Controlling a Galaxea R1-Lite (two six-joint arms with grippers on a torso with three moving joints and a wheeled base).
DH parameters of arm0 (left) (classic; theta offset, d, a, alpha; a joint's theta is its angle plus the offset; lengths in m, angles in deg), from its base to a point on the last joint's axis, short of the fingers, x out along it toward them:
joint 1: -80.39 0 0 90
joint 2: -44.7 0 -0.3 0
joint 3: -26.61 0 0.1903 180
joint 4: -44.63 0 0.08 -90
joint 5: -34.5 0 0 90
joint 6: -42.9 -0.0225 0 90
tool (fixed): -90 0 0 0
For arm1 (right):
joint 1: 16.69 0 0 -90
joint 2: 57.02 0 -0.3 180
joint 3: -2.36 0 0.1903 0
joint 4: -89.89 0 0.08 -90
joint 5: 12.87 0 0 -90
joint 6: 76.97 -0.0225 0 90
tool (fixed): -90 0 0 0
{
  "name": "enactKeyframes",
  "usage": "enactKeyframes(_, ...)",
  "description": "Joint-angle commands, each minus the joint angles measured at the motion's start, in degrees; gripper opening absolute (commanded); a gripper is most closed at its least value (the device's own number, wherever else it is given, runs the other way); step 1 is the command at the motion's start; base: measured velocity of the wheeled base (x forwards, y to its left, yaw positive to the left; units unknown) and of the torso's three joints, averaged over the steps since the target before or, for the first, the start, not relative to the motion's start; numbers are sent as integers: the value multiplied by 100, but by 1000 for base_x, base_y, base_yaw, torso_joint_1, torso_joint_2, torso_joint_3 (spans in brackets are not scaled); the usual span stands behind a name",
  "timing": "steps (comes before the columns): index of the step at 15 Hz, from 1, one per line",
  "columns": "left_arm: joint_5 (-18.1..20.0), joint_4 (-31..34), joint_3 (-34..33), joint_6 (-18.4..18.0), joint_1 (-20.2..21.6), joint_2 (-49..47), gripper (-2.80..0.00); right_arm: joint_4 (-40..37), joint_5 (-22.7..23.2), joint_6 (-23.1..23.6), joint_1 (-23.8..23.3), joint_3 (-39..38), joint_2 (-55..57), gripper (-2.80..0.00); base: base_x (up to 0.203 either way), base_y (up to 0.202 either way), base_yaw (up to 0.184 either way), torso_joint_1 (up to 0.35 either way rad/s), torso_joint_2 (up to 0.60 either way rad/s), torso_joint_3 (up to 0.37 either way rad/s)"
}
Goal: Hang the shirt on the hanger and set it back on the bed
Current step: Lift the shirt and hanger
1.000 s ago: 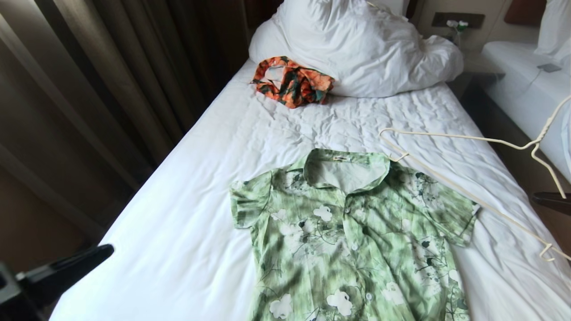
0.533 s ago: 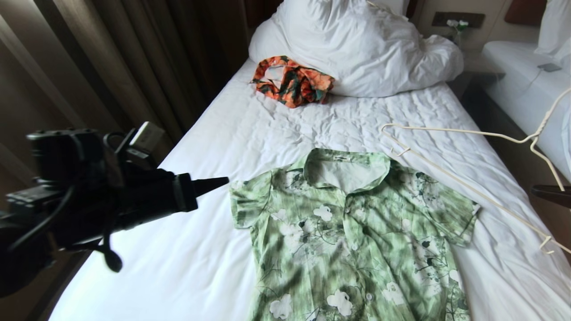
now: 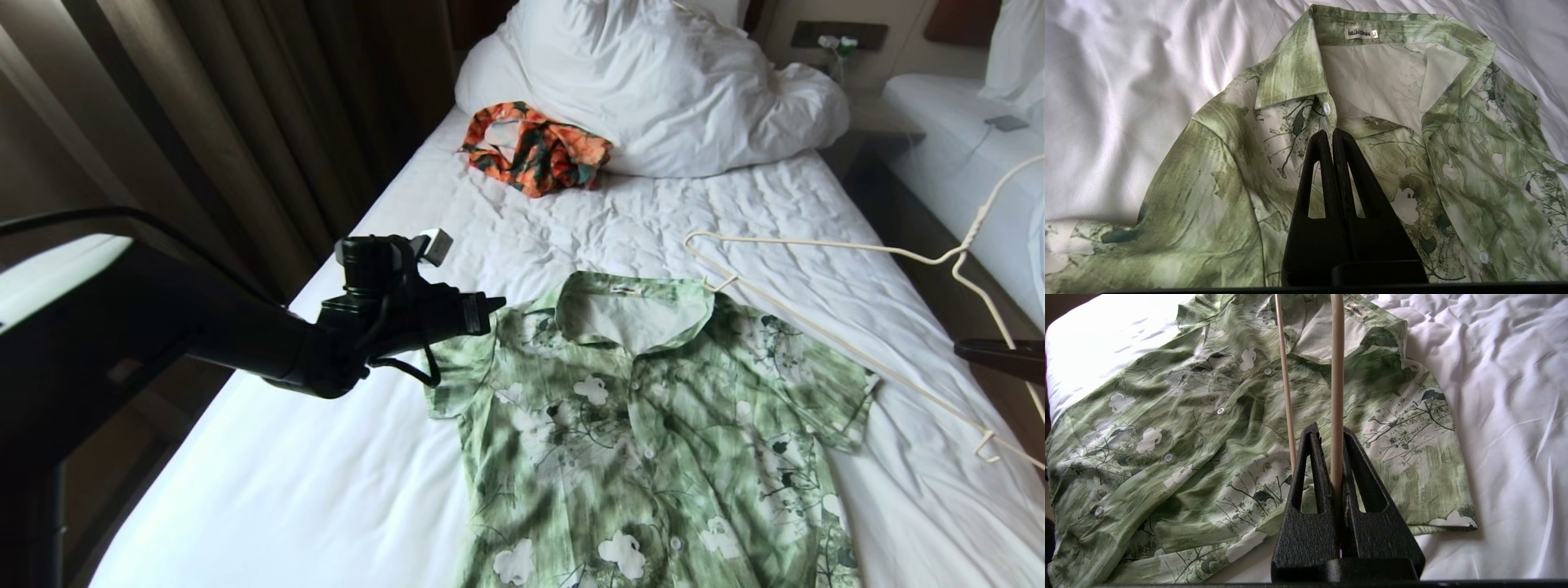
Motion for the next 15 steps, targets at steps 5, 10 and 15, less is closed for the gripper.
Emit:
enactKeyframes(5, -397, -33, 852, -168, -199, -1051, -280, 5, 6, 27, -27, -5, 32, -280, 0, 0, 0, 0, 0, 0)
enactKeyframes(10, -749, -39, 1147, -168, -523, -1233, 0, 5, -10, 27, -34, 39, 145, -280, 0, 0, 0, 0, 0, 0)
enactKeyframes(15, -1043, -66, 1573, -167, -728, -1621, 0, 14, -7, 27, -107, 42, 232, -280, 0, 0, 0, 0, 0, 0)
